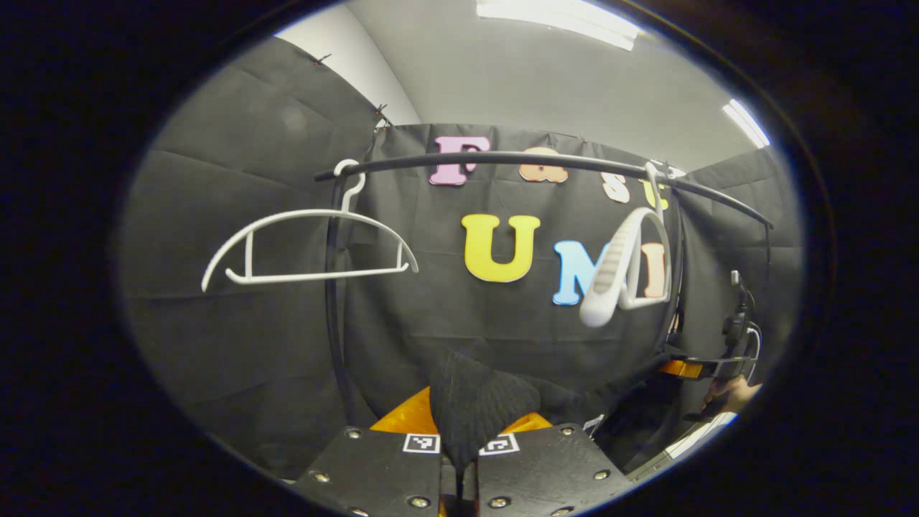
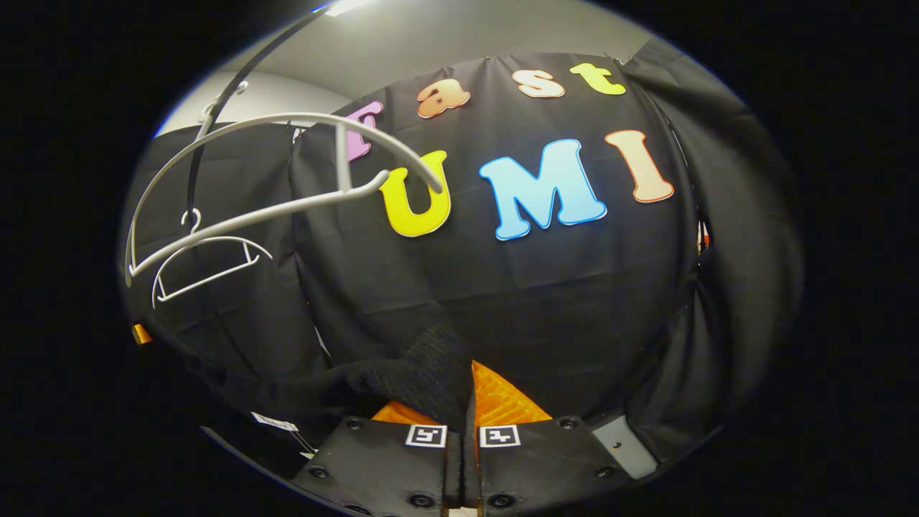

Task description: Grasp the clothes on the hanger with both hands and then place them into the laundry hamper below.

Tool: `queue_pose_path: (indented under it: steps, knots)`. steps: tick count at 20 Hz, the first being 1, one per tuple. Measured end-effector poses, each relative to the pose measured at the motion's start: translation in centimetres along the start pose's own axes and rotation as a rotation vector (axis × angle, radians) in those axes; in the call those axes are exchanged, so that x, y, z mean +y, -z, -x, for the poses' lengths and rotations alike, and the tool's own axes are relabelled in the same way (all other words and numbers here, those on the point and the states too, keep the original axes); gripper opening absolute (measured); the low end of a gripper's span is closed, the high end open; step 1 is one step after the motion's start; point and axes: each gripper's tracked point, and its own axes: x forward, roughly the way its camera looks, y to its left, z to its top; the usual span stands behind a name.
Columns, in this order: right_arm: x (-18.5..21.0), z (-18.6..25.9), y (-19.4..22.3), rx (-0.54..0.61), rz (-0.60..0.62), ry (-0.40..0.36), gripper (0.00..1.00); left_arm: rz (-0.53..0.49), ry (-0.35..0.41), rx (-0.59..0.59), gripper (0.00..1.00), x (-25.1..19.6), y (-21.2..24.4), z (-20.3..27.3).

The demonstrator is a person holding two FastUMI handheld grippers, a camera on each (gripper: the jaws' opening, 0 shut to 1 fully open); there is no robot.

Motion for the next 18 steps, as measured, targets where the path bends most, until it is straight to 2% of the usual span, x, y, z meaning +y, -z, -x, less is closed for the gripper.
queue_pose_path:
  steps: [6, 9, 12, 15, 18]
  knots:
    - [6.3, 5.2, 4.7, 0.068, 0.115, -0.096, 0.03, -0.036, 0.125, 0.093, 0.05, -6.7, 5.2, 2.9]
    - [9.3, 7.3, 6.9, 0.104, 0.116, -0.149, 0.0, -0.066, 0.207, 0.126, 0.05, -10.5, 7.3, 3.1]
    - [12.0, 9.3, 8.5, 0.136, 0.104, -0.195, 0.03, -0.042, 0.284, 0.148, 0.05, -13.3, 8.5, 3.7]
    - [12.0, 10.9, 9.4, 0.141, 0.117, -0.212, 0.03, -0.007, 0.32, 0.154, 0.05, -15.4, 10.1, 5.6]
    - [10.1, 11.6, 13.8, 0.216, 0.1, -0.187, 0.03, 0.015, 0.328, 0.2, 0.05, -16.5, 14.2, 4.9]
